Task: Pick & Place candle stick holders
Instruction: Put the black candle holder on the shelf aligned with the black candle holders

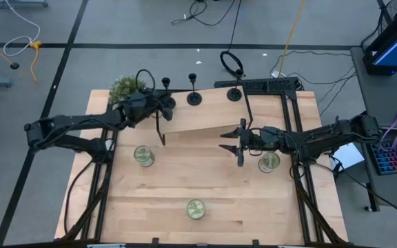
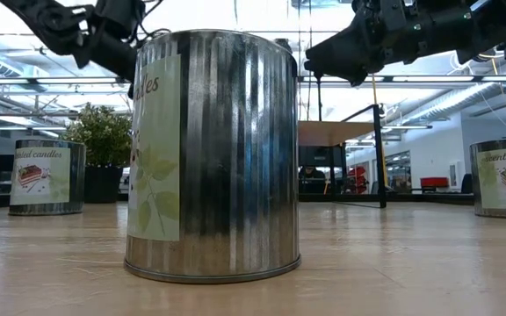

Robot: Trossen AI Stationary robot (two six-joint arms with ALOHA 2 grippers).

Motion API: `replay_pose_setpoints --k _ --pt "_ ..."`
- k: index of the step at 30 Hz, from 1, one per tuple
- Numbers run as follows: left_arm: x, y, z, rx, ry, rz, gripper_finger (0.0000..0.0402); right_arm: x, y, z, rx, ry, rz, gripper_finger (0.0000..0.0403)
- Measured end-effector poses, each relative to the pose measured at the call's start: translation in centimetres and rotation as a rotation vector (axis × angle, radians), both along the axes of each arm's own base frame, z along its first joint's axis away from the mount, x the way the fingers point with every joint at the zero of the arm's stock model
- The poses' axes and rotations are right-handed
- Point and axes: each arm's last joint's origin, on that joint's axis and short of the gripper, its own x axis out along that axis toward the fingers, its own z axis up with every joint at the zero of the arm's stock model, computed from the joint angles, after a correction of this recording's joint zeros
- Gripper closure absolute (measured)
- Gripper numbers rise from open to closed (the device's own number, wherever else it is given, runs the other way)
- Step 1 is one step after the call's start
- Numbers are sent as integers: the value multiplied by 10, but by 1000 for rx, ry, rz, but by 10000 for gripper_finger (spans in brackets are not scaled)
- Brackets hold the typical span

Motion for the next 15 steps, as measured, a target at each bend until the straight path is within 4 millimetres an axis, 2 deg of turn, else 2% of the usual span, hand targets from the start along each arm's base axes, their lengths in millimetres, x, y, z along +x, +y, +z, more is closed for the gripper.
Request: replay_pose_setpoints --k 7,11,15 --pt "5 16 -11 13 11 41 381 0 0 0 0 -4 0 232" --pt "5 19 -15 -15 14 61 367 0 0 0 0 2 0 232" --pt "5 20 -15 -15 14 63 372 0 0 0 0 3 0 232"
